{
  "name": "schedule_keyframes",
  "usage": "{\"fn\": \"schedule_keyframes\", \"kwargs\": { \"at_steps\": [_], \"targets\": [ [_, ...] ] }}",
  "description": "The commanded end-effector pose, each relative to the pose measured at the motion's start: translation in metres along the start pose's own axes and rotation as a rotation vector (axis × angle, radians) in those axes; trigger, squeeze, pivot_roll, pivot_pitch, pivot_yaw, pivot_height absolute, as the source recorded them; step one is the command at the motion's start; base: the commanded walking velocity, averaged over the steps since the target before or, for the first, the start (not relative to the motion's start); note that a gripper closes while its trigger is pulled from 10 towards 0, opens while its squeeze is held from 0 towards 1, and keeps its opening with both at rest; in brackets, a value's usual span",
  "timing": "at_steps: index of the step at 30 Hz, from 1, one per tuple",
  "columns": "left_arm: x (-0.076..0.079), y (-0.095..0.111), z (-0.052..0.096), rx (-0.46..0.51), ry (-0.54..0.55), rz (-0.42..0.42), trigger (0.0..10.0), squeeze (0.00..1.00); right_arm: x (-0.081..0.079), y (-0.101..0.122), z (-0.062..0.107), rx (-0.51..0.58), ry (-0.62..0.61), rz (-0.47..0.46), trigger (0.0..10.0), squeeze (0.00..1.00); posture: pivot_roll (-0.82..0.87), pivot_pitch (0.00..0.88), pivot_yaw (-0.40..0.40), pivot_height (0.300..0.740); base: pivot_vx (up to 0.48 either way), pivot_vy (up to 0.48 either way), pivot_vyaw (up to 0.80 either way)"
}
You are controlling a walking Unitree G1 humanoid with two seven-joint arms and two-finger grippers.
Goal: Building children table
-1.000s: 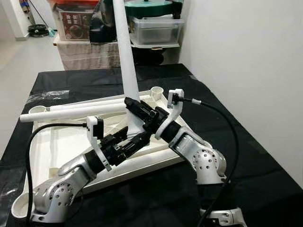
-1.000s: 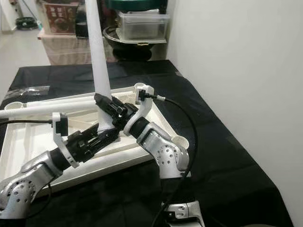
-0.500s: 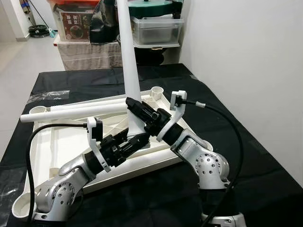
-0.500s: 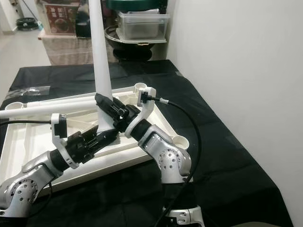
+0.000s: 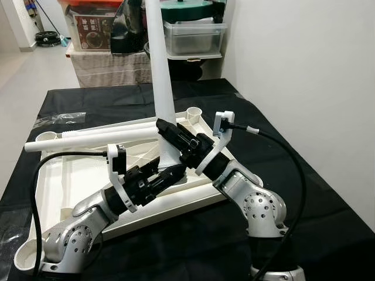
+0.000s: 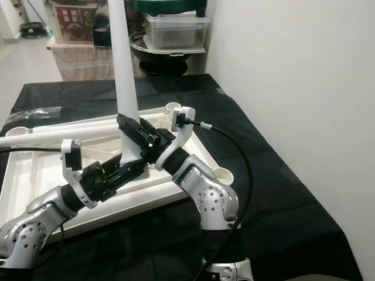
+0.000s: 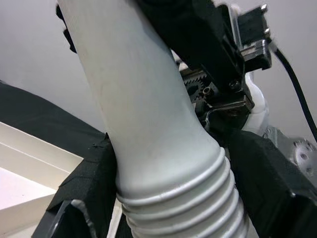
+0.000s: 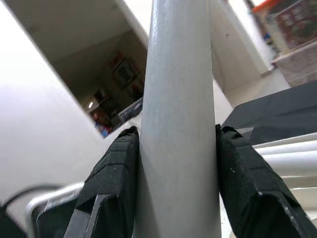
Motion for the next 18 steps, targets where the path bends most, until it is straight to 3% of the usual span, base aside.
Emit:
{"fn": "schedule_keyframes", "kwargs": {
  "at_steps": [1, 4, 9, 17, 18],
  "targets": [
    [0.011, -0.029, -0.005, -0.155, -0.038, 0.038, 10.0, 0.00, -0.030, -0.001, -0.015, -0.004, 0.153, 0.061, 0.0, 0.00, 0.00, 0.000, -0.040, 0.740, 0.000, 0.000, 0.00],
    [0.012, -0.035, -0.002, -0.206, -0.038, -0.017, 10.0, 0.00, -0.034, -0.006, -0.014, -0.040, 0.180, 0.095, 0.0, 0.00, 0.00, 0.000, -0.040, 0.740, 0.000, 0.000, 0.00],
    [0.012, -0.038, 0.004, -0.247, -0.055, -0.029, 10.0, 0.00, -0.039, -0.012, -0.014, -0.070, 0.204, 0.125, 0.0, 0.00, 0.01, 0.000, -0.040, 0.740, 0.000, 0.000, 0.00],
    [0.007, -0.036, 0.004, -0.246, -0.036, -0.053, 10.0, 0.00, -0.039, -0.013, -0.017, -0.069, 0.206, 0.128, 0.0, 0.00, 0.01, 0.000, -0.037, 0.740, 0.000, 0.000, 0.00],
    [0.011, -0.039, 0.003, -0.241, -0.066, -0.037, 0.0, 0.00, -0.039, -0.012, -0.018, -0.066, 0.210, 0.137, 0.0, 0.00, 0.01, 0.000, -0.036, 0.740, 0.000, 0.000, 0.00]
  ]
}}
Point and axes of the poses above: a point about 5 cm out from each wrist's last joint towards the gripper, its own z axis pointing back from the gripper into the wrist, its own y axis along the axis of the wrist's last joint, x = y × z, the point moved 1 cm from there along -z, pointing out of the wrist towards the gripper, and after that the axes turned 10 degrees about -z, right-handed, at the moved point
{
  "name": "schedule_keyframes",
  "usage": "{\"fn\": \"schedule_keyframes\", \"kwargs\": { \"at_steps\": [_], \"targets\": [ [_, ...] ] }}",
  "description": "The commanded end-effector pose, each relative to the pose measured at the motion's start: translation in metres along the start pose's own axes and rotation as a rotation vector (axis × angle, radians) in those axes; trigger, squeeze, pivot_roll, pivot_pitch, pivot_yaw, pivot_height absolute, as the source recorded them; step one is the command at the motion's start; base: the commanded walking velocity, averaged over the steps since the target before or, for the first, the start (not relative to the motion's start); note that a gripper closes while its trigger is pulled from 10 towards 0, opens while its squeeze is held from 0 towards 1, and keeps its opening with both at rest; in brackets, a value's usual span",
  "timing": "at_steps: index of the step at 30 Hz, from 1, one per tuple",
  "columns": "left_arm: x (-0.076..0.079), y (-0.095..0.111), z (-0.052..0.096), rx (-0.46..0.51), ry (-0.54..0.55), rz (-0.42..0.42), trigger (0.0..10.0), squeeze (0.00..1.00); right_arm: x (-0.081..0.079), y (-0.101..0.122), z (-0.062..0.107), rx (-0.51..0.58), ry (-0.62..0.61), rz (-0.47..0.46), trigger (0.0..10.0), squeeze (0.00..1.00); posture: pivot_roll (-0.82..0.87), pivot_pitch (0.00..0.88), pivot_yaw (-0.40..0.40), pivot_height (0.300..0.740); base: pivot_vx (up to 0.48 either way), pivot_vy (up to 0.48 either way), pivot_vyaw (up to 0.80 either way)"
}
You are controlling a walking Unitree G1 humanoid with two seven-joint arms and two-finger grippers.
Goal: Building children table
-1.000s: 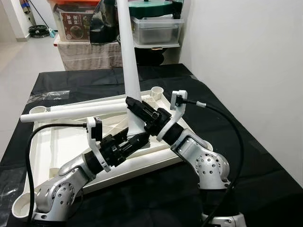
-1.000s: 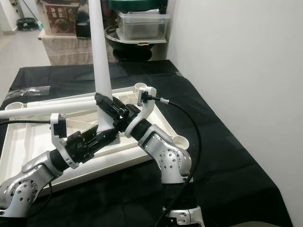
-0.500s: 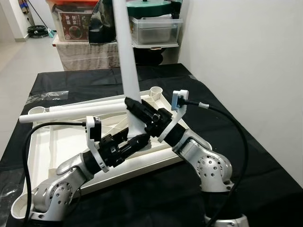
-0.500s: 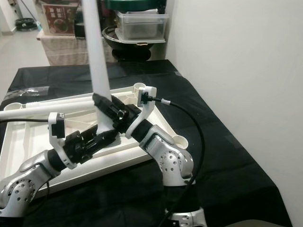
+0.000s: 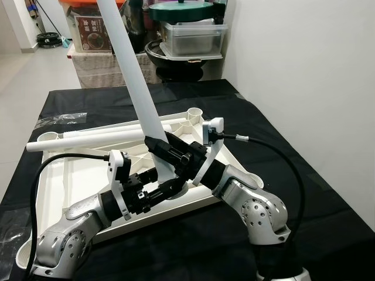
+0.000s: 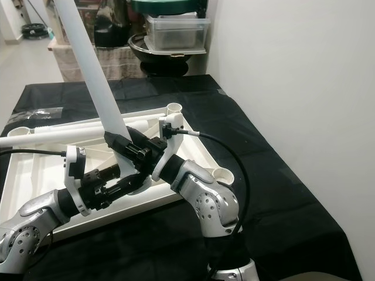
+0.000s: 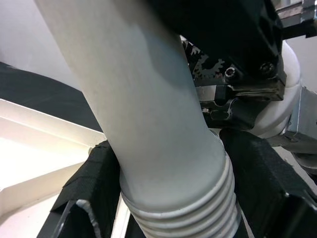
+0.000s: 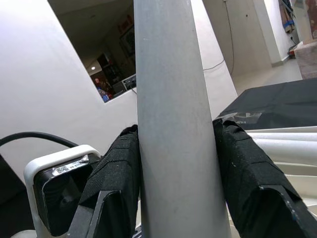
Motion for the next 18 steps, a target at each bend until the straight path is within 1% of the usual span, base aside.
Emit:
{"fn": "schedule_keyframes", "kwargs": {
  "at_steps": [1, 7, 15, 16, 17, 18],
  "targets": [
    [0.014, -0.029, -0.007, -0.130, -0.063, 0.065, 0.0, 0.00, -0.034, 0.008, -0.020, 0.038, 0.184, 0.040, 0.0, 0.00, 0.01, 0.000, -0.036, 0.740, 0.000, 0.000, 0.00],
    [0.025, -0.031, -0.006, -0.122, -0.132, 0.077, 0.0, 0.00, -0.036, 0.015, -0.024, 0.061, 0.193, 0.064, 0.0, 0.00, 0.01, 0.000, -0.035, 0.740, 0.000, 0.000, 0.00],
    [0.024, -0.033, -0.006, -0.138, -0.118, 0.075, 0.0, 0.00, -0.042, 0.019, -0.027, 0.075, 0.220, 0.073, 0.0, 0.00, 0.01, 0.000, -0.034, 0.740, 0.000, 0.000, 0.00],
    [0.023, -0.034, -0.006, -0.146, -0.106, 0.070, 9.3, 0.00, -0.042, 0.020, -0.027, 0.077, 0.221, 0.075, 0.0, 0.00, 0.01, 0.000, -0.034, 0.740, 0.000, 0.000, 0.00],
    [0.021, -0.035, -0.006, -0.152, -0.096, 0.070, 10.0, 0.00, -0.042, 0.021, -0.028, 0.080, 0.215, 0.076, 0.0, 0.00, 0.01, 0.000, -0.033, 0.740, 0.000, 0.000, 0.00],
    [0.021, -0.035, -0.007, -0.155, -0.090, 0.071, 10.0, 0.00, -0.042, 0.021, -0.029, 0.082, 0.209, 0.076, 6.4, 0.00, 0.01, 0.000, -0.033, 0.740, 0.000, 0.000, 0.00]
  ]
}}
Point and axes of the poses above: a point about 5 cm out from each wrist's last joint towards the gripper, its own z axis pointing back from the gripper into the wrist, its own y axis along the axis of the wrist's last joint, x = y × z, the point moved 1 cm from there along -z, pointing out of the wrist towards the gripper, and after that the axes turned 10 degrees about -z, right-handed, at the moved point
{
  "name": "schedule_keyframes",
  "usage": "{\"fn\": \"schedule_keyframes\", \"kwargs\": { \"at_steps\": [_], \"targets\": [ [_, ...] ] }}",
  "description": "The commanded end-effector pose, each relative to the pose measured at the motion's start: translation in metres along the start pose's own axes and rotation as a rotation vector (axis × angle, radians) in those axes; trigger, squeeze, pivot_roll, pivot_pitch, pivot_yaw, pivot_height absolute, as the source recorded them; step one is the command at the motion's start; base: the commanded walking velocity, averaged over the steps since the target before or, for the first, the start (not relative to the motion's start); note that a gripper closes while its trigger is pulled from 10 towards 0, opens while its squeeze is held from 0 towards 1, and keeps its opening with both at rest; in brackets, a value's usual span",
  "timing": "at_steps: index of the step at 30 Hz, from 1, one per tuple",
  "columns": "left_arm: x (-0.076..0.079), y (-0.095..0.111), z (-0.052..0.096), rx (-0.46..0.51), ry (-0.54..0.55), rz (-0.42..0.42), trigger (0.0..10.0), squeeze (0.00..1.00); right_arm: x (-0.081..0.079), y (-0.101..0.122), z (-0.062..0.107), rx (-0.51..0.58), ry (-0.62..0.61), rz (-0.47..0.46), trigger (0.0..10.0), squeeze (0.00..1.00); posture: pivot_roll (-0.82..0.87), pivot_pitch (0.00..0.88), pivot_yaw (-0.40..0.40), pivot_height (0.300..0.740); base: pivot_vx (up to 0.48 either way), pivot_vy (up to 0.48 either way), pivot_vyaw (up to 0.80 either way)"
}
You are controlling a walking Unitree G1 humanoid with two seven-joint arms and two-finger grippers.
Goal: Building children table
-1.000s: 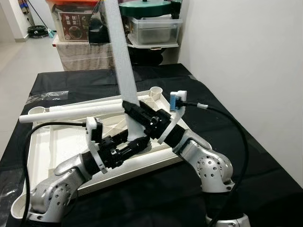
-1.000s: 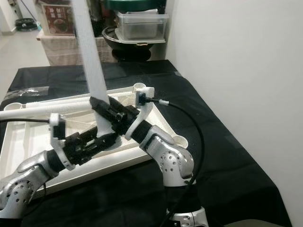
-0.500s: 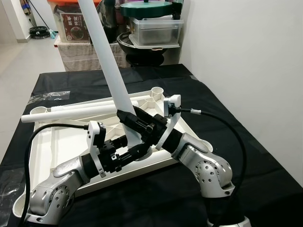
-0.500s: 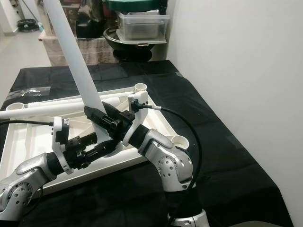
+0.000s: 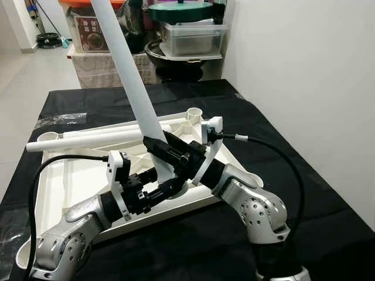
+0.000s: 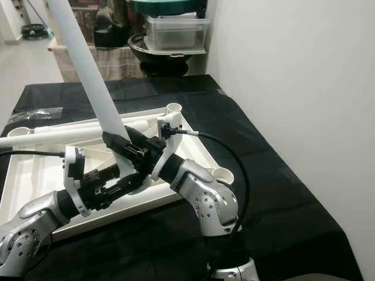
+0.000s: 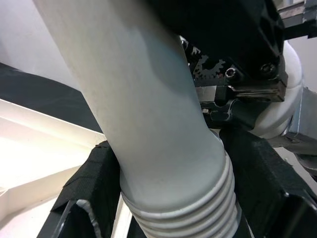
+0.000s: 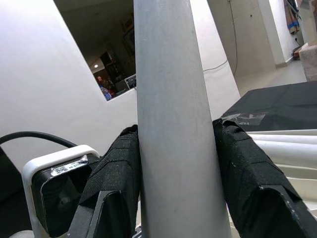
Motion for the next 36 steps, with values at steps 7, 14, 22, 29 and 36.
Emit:
{"fn": "schedule_keyframes", "kwargs": {
  "at_steps": [7, 14, 22, 29, 36],
  "targets": [
    [0.015, -0.038, -0.006, -0.183, -0.051, 0.068, 10.0, 0.00, -0.040, 0.021, -0.027, 0.086, 0.197, 0.050, 10.0, 0.00, 0.01, 0.000, -0.032, 0.740, 0.000, 0.000, 0.00],
    [0.014, -0.041, -0.004, -0.209, -0.047, 0.052, 10.0, 0.00, -0.038, 0.025, -0.028, 0.112, 0.184, 0.048, 10.0, 0.00, 0.01, 0.000, -0.029, 0.740, 0.000, 0.000, 0.00],
    [0.027, -0.046, 0.003, -0.261, -0.147, 0.073, 10.0, 0.00, -0.038, 0.036, -0.029, 0.172, 0.183, 0.029, 10.0, 0.00, 0.02, 0.000, -0.029, 0.740, 0.000, 0.000, 0.00],
    [0.036, -0.049, 0.009, -0.294, -0.213, 0.092, 10.0, 0.00, -0.037, 0.043, -0.030, 0.206, 0.180, 0.036, 10.0, 0.00, 0.02, 0.000, -0.028, 0.740, 0.000, 0.000, 0.00],
    [0.034, -0.051, 0.011, -0.314, -0.208, 0.077, 10.0, 0.00, -0.035, 0.054, -0.032, 0.244, 0.174, 0.058, 10.0, 0.00, 0.02, 0.000, -0.029, 0.740, 0.000, 0.000, 0.00]
  ]
}}
Point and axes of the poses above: a point about 5 cm out from each wrist's last joint towards the gripper, its own z axis pointing back from the gripper into the wrist, its own y axis along the axis of the wrist's last joint, x = y × z, the point moved 1 cm from there along -z, pointing out of the wrist towards the gripper, and after that the axes turned 10 degrees about -z, right-handed, at the moved point
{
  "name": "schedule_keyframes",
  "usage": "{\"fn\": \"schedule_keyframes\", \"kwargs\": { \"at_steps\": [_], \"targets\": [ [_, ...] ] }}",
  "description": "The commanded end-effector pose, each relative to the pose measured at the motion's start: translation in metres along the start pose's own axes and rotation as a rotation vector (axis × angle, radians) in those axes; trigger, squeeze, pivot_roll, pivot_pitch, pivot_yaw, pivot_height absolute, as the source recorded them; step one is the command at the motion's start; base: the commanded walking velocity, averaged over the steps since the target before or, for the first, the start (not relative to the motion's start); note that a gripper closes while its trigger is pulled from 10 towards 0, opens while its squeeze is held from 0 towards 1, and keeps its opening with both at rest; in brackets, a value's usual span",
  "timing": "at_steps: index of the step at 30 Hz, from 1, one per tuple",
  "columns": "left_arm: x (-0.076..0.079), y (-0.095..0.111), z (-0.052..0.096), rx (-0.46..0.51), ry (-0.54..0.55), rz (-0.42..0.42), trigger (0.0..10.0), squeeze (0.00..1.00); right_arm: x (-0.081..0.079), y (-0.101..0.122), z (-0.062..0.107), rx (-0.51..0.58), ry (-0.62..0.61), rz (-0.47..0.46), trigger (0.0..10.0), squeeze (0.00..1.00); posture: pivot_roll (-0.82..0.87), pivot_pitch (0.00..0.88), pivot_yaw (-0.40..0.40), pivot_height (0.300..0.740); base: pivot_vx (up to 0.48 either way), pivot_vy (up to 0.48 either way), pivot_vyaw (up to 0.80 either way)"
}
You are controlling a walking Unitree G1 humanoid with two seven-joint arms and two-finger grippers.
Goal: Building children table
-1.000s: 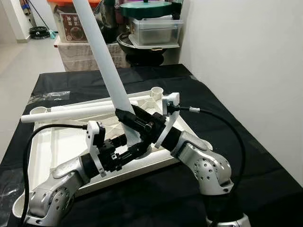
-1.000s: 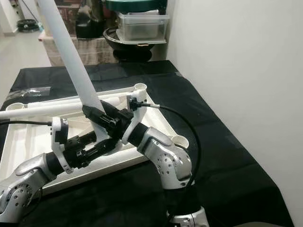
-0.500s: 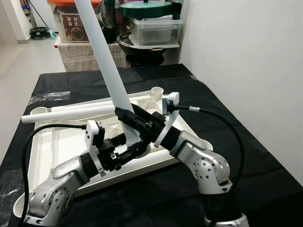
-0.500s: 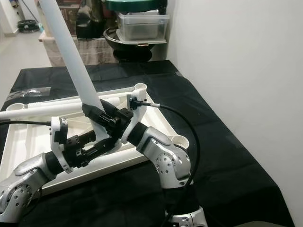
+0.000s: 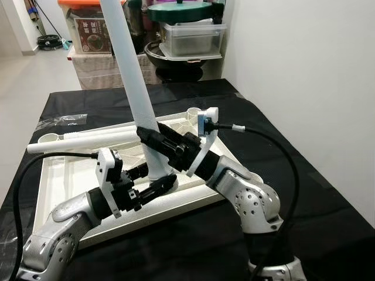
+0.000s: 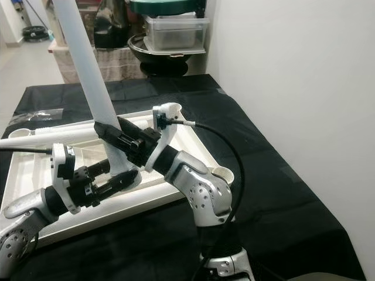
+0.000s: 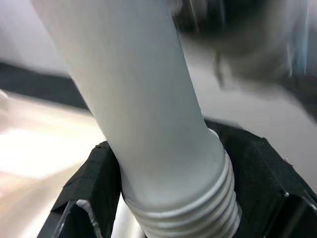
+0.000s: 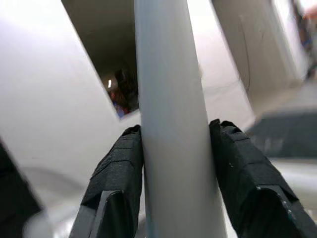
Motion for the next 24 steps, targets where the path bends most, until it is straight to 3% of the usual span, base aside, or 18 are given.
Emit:
{"fn": "schedule_keyframes", "kwargs": {
  "at_steps": [1, 17, 18, 19, 24],
  "targets": [
    [0.019, -0.025, -0.008, -0.109, -0.120, 0.073, 10.0, 0.00, -0.020, 0.018, -0.013, 0.104, 0.095, 0.031, 10.0, 0.00, 0.02, 0.000, -0.029, 0.740, 0.000, 0.000, 0.00],
    [0.007, -0.026, -0.002, -0.129, -0.043, 0.032, 10.0, 0.00, -0.014, 0.012, -0.007, 0.063, 0.072, 0.023, 10.0, 0.00, 0.02, 0.000, -0.031, 0.740, 0.000, 0.000, 0.00],
    [0.005, -0.025, -0.002, -0.134, -0.034, 0.021, 10.0, 0.00, -0.006, 0.016, -0.005, 0.078, 0.026, 0.026, 10.0, 0.65, 0.02, 0.000, -0.029, 0.740, 0.000, 0.000, 0.00],
    [0.005, -0.026, -0.002, -0.137, -0.029, 0.014, 10.0, 0.00, -0.002, 0.019, -0.004, 0.086, 0.010, 0.024, 10.0, 1.00, 0.02, 0.000, -0.030, 0.740, 0.000, 0.000, 0.00],
    [0.004, -0.024, 0.000, -0.139, -0.020, -0.003, 10.0, 0.00, 0.007, 0.037, 0.006, 0.105, -0.009, 0.028, 10.0, 1.00, 0.02, 0.000, -0.033, 0.740, 0.000, 0.000, 0.00]
  ]
}}
Point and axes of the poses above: a point about 5 cm out from each wrist's last joint towards the gripper, its own z axis pointing back from the gripper into the wrist, its own y axis along the axis of the wrist's last joint, x = y × z, the point moved 1 cm from there along -z, pointing out of the wrist towards the gripper, and after that the axes turned 10 degrees about -z, right-handed, at the moved point
